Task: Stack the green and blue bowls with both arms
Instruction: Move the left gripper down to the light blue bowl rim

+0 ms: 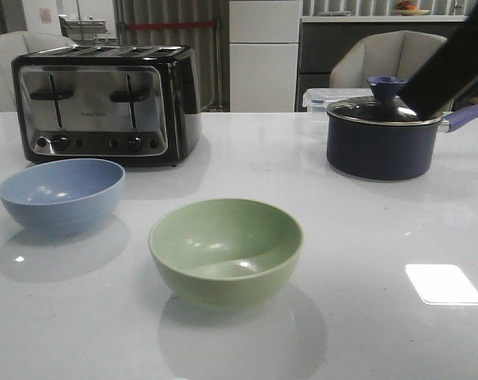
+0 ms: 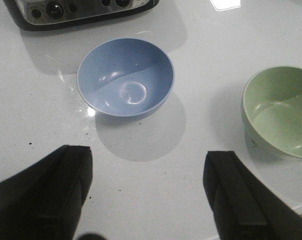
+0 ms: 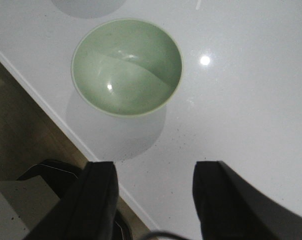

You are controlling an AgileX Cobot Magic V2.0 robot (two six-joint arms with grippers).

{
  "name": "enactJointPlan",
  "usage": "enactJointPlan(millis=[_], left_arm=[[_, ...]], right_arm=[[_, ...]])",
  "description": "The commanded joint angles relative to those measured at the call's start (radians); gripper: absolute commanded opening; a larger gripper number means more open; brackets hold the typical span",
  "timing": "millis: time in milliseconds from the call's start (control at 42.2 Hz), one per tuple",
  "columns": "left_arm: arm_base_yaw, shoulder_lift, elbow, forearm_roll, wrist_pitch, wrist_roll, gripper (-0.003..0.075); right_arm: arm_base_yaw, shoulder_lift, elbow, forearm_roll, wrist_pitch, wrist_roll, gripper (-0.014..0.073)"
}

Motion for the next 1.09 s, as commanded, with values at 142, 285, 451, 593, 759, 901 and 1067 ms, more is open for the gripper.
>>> enactJointPlan(millis=[142,285,451,593,759,901,1067], left_arm=[[-0.006,0.010,-0.033,-0.009,-0.073,0.000,0.0526],[0.000,0.078,-0.071,0.009,-0.025,0.000,0.0526],[0.000,0.237,-0.178,0.020,0.052,-0.008,0.0526],[0.002,0.380,-0.289,0.020,0.089,-0.024,0.0526],[0.062,0.556,-0.433,0.020,0.140,-0.032,0.0526],[0.129,0.684,-0.514,0.020,0.138,-0.032,0.0526],[0.187,0.833,-0.600,0.020,0.116,-0.032,0.0526]], right_arm=[[0.001,-0.172,0.073,0.022,-0.042,-0.013,0.0458],[0.001,-0.227,0.079,0.025,-0.003,-0.013,0.0458],[0.001,-0.251,0.079,0.025,-0.008,-0.013,0.0458],[0.001,-0.251,0.079,0.025,-0.033,-0.013,0.0458],[0.001,-0.251,0.079,0.025,-0.038,-0.013,0.0458],[0.001,-0.251,0.079,0.025,-0.033,-0.013,0.0458],[0.001,-0.251,0.079,0.026,-0.026,-0.013,0.0458]])
